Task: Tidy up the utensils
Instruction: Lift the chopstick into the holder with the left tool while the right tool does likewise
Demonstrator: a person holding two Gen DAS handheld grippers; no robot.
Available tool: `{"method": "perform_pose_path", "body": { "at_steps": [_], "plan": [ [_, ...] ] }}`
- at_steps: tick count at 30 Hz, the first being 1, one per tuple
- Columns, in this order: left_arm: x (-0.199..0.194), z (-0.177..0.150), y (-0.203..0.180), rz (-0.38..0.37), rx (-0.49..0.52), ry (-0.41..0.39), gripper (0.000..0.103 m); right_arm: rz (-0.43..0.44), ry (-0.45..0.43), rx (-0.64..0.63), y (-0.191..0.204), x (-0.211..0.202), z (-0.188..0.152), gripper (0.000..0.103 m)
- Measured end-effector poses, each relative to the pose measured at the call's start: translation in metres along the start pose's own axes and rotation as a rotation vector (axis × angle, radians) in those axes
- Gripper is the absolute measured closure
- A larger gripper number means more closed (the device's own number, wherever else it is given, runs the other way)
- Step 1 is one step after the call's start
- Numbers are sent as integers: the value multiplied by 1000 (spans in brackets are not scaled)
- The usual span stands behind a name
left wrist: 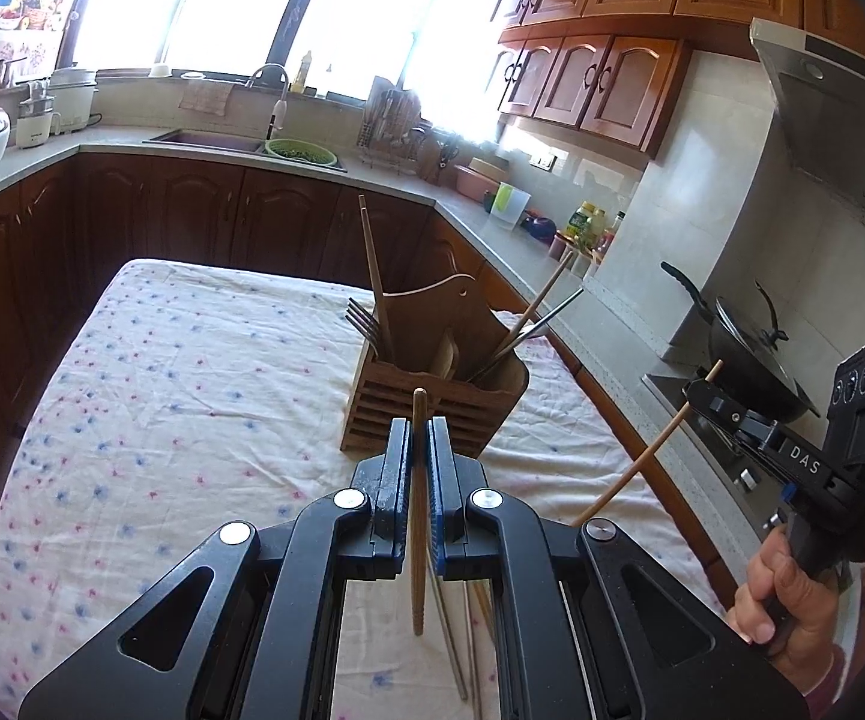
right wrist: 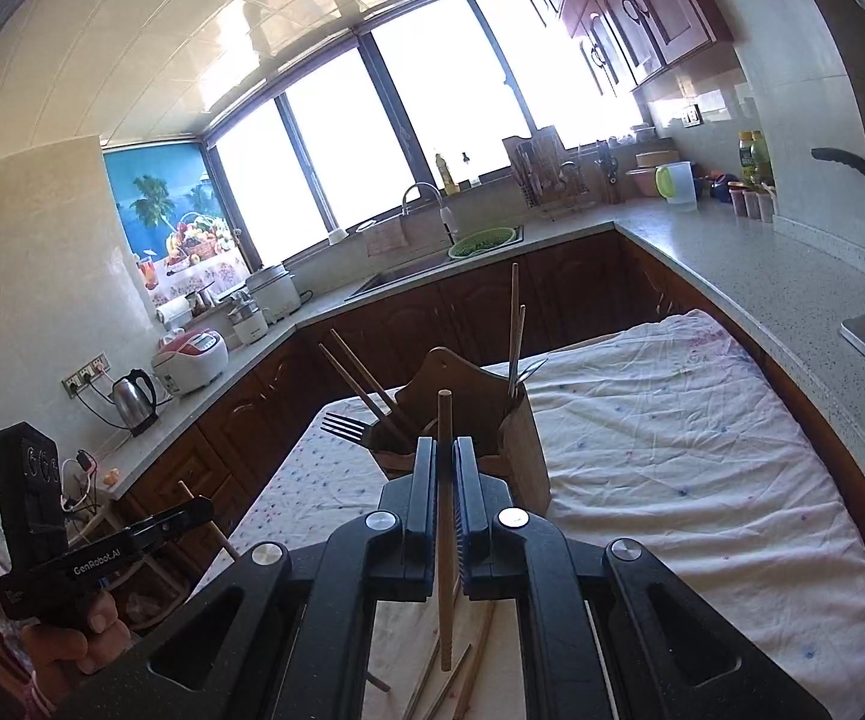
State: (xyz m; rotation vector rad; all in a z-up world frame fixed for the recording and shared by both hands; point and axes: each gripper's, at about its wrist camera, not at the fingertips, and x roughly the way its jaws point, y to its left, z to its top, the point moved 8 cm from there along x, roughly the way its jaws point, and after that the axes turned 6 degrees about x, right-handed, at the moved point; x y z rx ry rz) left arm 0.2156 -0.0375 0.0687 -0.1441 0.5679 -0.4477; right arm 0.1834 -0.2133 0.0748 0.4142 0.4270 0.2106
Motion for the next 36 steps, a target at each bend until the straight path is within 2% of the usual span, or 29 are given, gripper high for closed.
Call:
{"method": "perform_pose_path", "body": {
  "at_steps": [16,20,30,33,36],
  "plan": [
    [1,34,1,11,-1,-73,99,1,-36,-6,2,5,18,98],
    [1,58,-1,18,17,-119,99,-2,-75,-19,6,7,37,98],
    [10,146,9,62,15,-283,99,-22,-241,-75,23,22,117,98],
    [25,158,17,98,3,-316,99,-42,-265,-88,23,34,128,98],
    [45,158,26,123,-27,-327,99,-64,-264,-102,20,51,124,98]
  ]
}}
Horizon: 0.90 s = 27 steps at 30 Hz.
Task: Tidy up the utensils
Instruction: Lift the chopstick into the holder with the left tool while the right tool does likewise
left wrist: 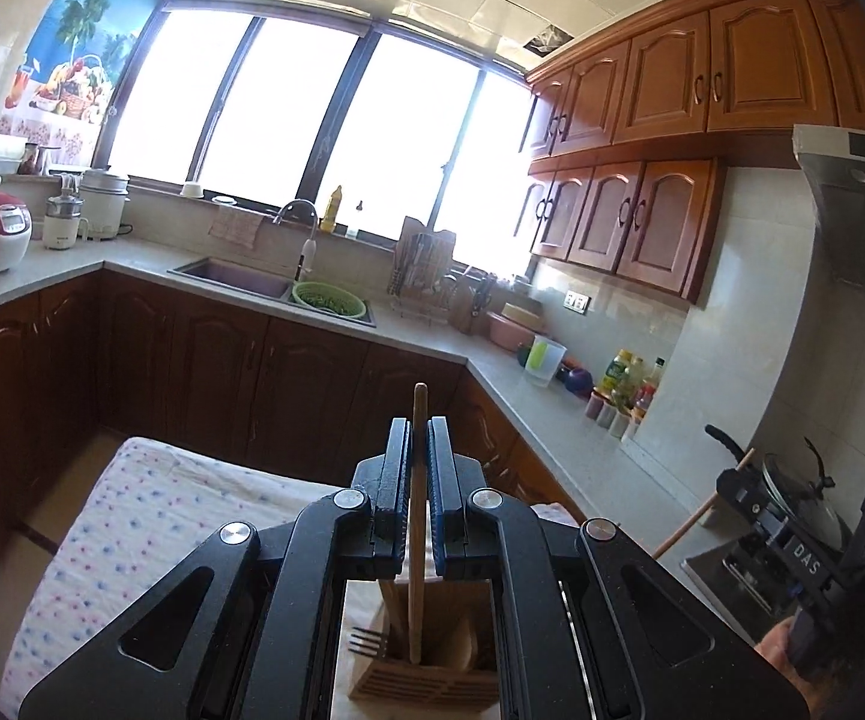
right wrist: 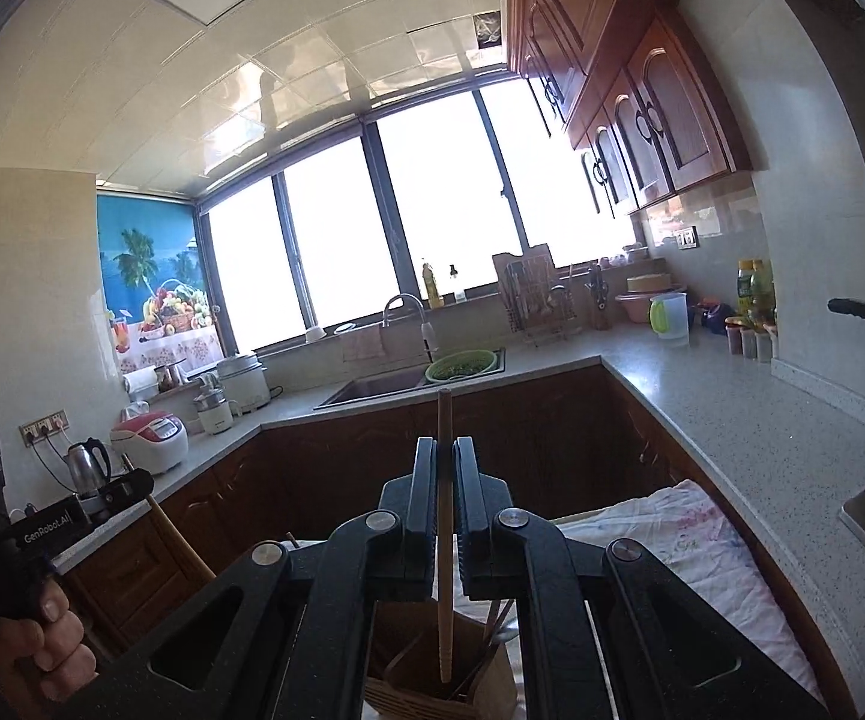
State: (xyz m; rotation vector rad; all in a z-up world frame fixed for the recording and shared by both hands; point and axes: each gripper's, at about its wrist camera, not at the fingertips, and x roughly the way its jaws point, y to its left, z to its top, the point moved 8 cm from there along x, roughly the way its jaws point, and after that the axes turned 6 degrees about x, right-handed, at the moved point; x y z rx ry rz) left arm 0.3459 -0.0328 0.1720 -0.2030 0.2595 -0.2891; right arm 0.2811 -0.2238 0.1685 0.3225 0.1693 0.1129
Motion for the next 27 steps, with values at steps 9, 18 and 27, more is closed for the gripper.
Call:
{"method": "perform_pose_path", "body": {
  "at_steps": [9,18,27],
  "plan": [
    [43,-58,14,37,-22,73,99,-50,55,-14,-13,24,-56,98],
    [57,-88,11,31,3,147,97,-61,159,31,-30,45,-93,98],
    [59,-87,9,29,10,154,97,-62,171,48,-34,45,-91,97]
  ]
}}
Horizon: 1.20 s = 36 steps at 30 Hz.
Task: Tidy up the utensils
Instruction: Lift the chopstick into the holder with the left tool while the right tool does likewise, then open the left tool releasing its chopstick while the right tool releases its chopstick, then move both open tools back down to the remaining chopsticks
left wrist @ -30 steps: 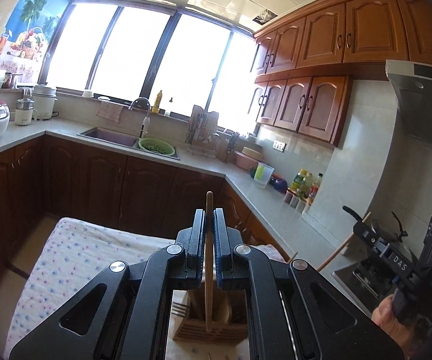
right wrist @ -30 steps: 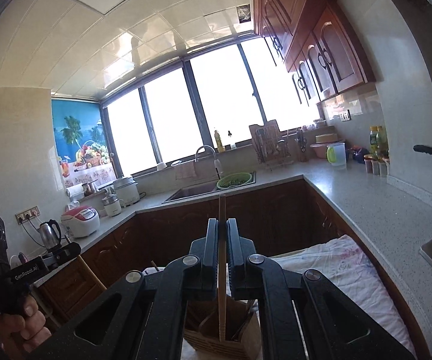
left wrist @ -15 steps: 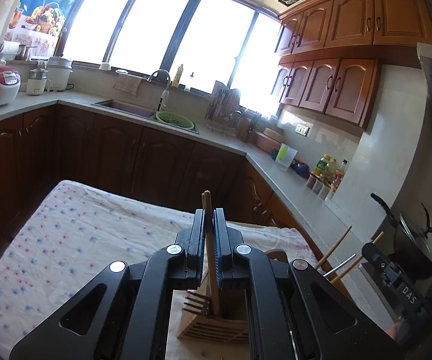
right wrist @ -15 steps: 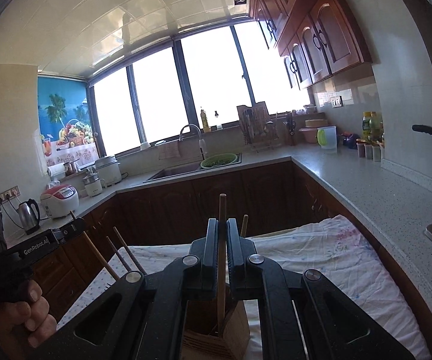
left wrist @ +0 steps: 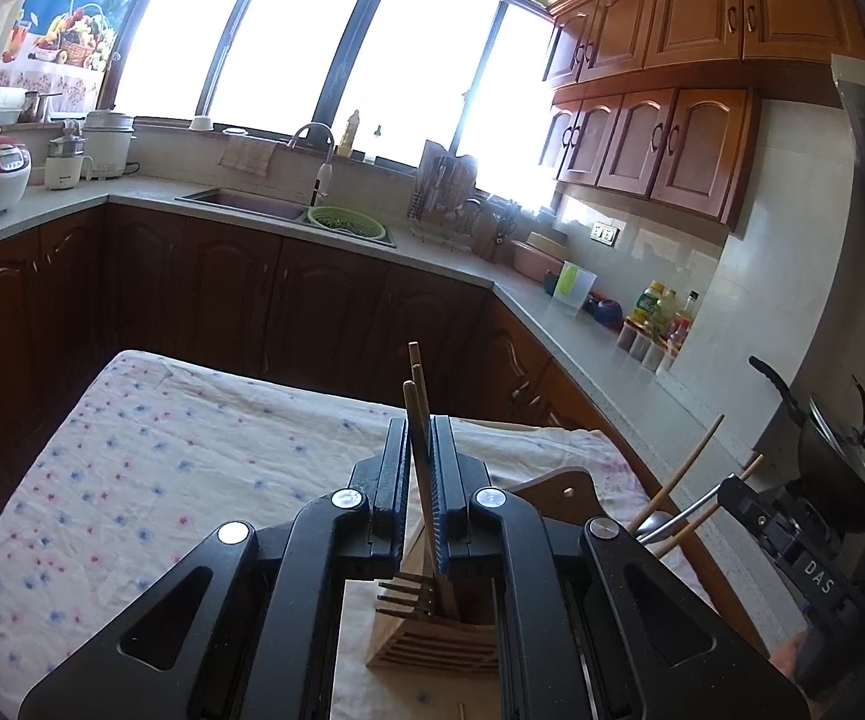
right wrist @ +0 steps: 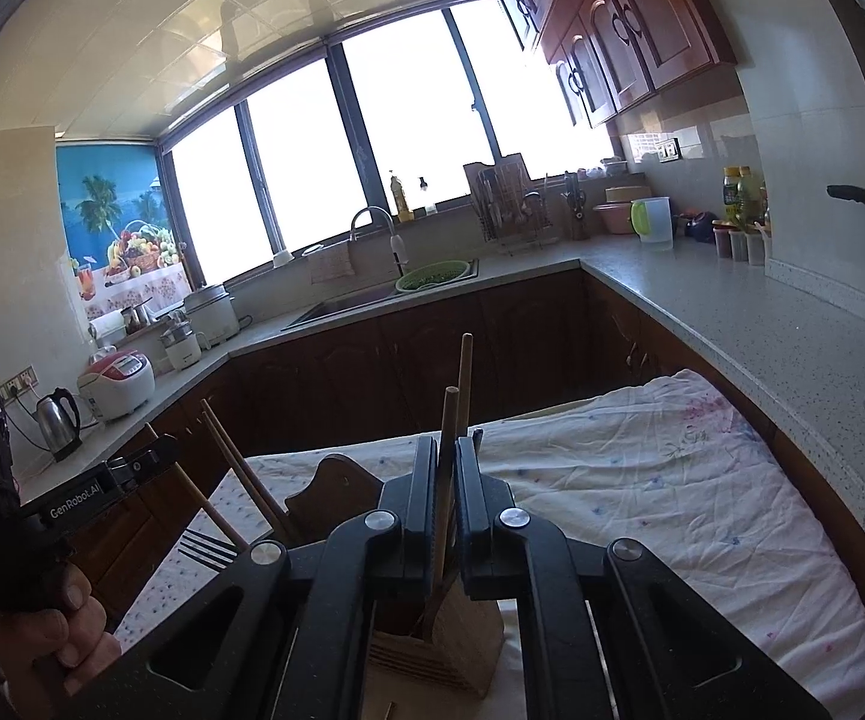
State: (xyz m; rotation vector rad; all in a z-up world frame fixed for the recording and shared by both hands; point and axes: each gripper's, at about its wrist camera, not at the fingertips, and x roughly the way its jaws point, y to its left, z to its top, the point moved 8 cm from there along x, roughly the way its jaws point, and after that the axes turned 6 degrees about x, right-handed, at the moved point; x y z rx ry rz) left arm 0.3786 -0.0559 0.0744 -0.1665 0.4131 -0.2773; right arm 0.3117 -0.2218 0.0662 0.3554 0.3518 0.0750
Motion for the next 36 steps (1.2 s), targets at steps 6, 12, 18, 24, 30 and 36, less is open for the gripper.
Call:
{"method": "perform_pose_path", "body": {
  "at_steps": [6,12,18,24,30,36],
  "plan": [
    [0,1,0,-8,-6,22,96,10,6,12,0,1,-1,92],
    [-18,6,1,-2,-22,-1,45,54,-44,55,-1,-18,8,33],
    [-44,3,1,-1,-19,-22,30,66,-103,88,-1,-46,18,9],
    [-65,-16,0,4,-17,-6,27,83,-113,112,-2,-67,12,4],
    [-83,-54,-2,1,-18,43,27,72,-81,128,-12,-81,-12,3],
    [-93,-92,-5,-16,-27,105,27,45,-38,152,-27,-94,-40,3]
  ]
}}
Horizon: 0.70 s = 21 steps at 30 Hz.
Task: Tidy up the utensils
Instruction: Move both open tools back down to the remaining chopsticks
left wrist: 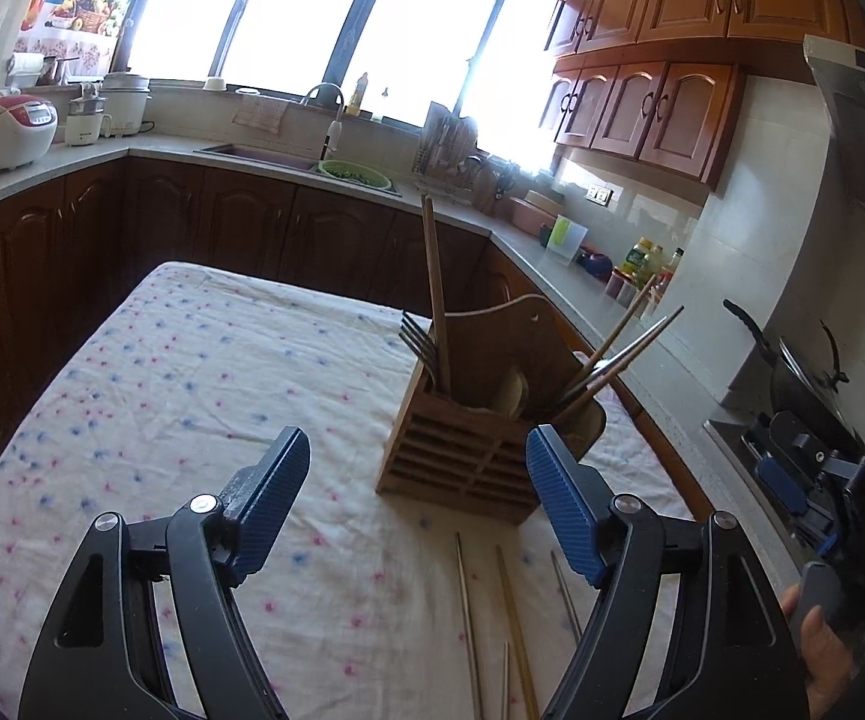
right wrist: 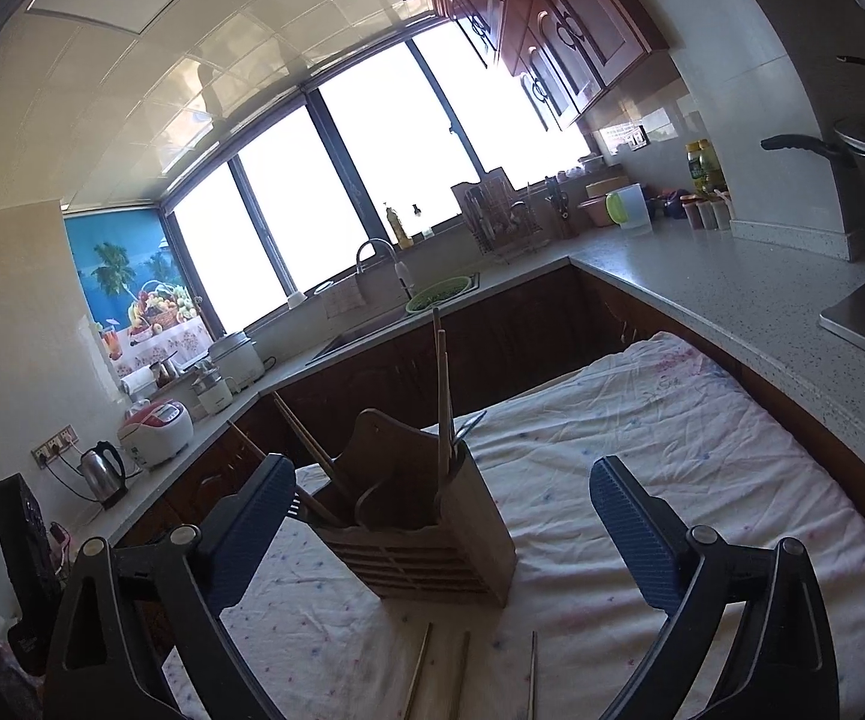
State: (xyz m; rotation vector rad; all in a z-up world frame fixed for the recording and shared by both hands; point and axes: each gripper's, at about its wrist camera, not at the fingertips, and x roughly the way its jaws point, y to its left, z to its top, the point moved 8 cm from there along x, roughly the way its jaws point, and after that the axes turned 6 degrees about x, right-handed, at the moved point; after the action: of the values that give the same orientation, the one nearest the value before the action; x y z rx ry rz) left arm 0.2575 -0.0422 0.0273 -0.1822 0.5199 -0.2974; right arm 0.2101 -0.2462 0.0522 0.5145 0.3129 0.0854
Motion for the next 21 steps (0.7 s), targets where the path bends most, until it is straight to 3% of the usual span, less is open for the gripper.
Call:
{"method": "perform_pose_path", "body": {
  "at_steps": [21],
  "plan": [
    [-12,-80,13,24,-27,133,27,-80,143,37,-39,-25,-82,3]
  ]
}}
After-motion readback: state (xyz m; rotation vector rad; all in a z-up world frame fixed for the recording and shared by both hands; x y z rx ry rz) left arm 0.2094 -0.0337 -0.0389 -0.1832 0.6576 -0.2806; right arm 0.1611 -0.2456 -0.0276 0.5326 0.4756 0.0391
